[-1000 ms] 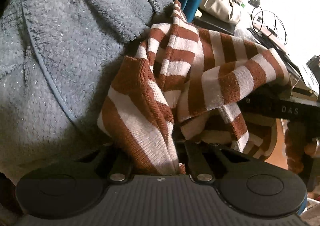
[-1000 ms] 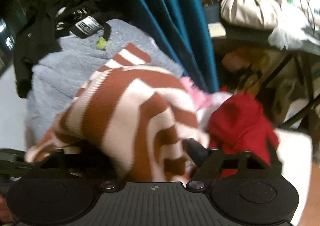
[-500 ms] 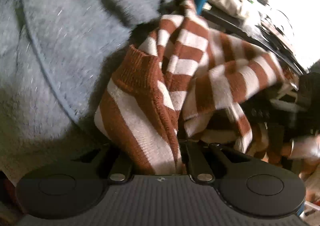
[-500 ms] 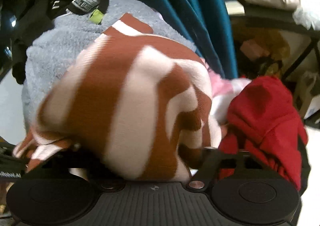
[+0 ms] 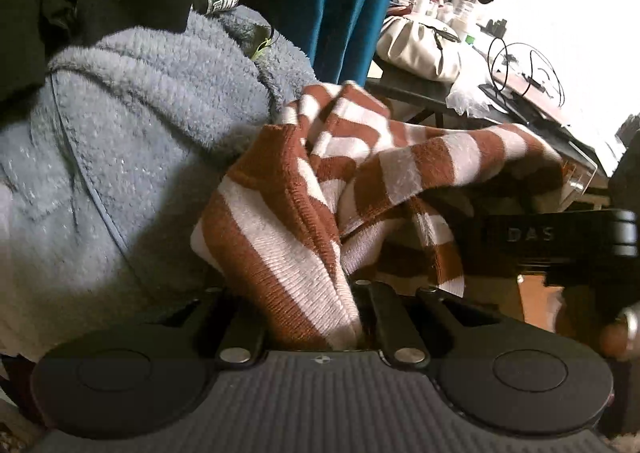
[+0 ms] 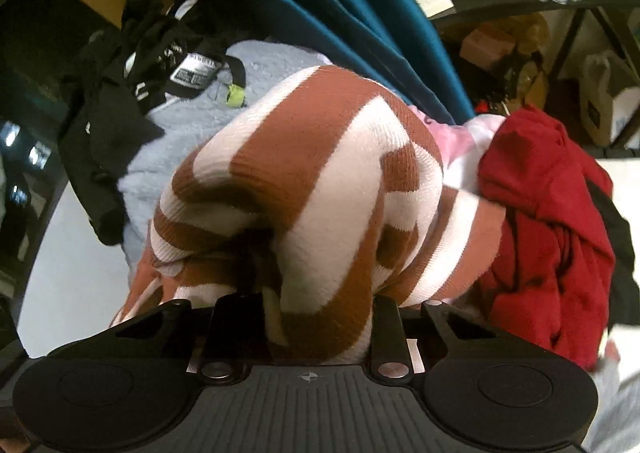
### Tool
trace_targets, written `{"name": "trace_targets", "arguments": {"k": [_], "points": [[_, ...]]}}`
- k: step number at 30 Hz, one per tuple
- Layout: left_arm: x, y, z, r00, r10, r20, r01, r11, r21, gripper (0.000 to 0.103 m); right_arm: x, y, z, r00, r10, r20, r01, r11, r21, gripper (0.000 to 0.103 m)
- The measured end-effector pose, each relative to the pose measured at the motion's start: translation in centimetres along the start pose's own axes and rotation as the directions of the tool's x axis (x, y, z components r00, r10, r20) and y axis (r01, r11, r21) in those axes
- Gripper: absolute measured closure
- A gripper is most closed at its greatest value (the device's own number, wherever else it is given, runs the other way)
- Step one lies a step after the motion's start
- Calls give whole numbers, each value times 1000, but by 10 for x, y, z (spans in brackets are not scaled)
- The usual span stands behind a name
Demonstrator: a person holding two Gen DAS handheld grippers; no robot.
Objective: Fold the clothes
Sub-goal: 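Lift the striped sweater off the pile with both grippers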
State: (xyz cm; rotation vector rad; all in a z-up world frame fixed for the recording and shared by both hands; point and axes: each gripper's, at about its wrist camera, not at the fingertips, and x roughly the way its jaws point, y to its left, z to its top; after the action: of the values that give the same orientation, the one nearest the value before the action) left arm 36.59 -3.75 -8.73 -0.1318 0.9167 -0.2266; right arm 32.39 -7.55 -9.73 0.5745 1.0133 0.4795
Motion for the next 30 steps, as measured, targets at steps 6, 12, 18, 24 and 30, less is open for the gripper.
{"name": "trace_targets", "arguments": {"k": [6,12,18,24,30], "points": [[29,6,-13,996,15,-89,-16,1000,-15,88,7,-23,0,993,-111,-27,112,994,10,78],[40,-21,-21,993,18,-120,-2,991,131,44,18,-24,-3,985,-172,-11,170,981,-90,73],[55,-20,-25,986,43,-159,-17,987,159,40,24,-29,-1,985,-172,-14,170,982,-81,72],[60,-7,-22,987,60,-152,-45,994,103,88,25,-29,-2,983,-183,-10,181,980,-86,70],[54,10,-20,988,15,-151,-13,1000,19,88,25,-46,2,973,-229,18,229,968,-102,21]]}}
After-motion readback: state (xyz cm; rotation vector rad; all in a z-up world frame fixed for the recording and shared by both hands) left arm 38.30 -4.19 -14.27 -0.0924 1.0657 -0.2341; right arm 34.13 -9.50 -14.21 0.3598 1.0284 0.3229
